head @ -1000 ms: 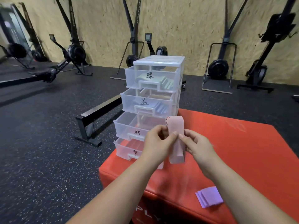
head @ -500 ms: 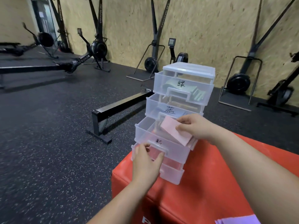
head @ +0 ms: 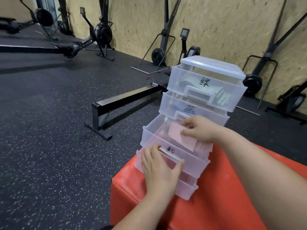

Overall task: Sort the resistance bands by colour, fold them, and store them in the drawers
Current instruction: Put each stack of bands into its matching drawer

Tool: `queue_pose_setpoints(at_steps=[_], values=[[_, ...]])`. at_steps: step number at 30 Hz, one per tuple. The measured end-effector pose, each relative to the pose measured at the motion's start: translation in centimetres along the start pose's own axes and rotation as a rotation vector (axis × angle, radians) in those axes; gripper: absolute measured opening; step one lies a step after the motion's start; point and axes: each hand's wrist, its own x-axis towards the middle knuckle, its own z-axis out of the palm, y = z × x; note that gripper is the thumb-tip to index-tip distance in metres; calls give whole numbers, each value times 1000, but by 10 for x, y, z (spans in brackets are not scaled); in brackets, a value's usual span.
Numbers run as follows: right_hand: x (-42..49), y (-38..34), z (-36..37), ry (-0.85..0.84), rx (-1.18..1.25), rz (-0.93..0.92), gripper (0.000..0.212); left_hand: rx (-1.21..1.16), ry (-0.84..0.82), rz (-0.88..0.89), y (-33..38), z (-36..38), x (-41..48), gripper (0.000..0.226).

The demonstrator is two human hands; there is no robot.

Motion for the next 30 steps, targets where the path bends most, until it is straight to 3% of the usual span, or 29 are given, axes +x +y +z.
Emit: queue_pose_setpoints(at_steps=[4, 9, 12, 16, 21, 25, 30], values=[[12, -6, 16, -66, 198, 2, 16, 5, -20, -9, -1, 1, 0, 86], [22, 13, 57, -237, -105, 116, 37, 43, -1, 22, -5, -1, -1, 86], [23, 11, 63, -119, -187, 124, 47, 58, 19, 39, -6, 1, 1, 84], [17, 10, 54, -90, -249, 94, 49, 90, 14, 27, -5, 4, 4, 88], [-12, 12, 30, 28, -126, 50, 42, 124, 24, 6, 6, 13, 12, 87], [-56, 24, 17, 228, 52, 10, 37, 194, -2, 4, 18, 22, 27, 90], [-115, 49, 19, 463, 83, 24, 40, 226, -45, -2, 28, 23, 20, 86]])
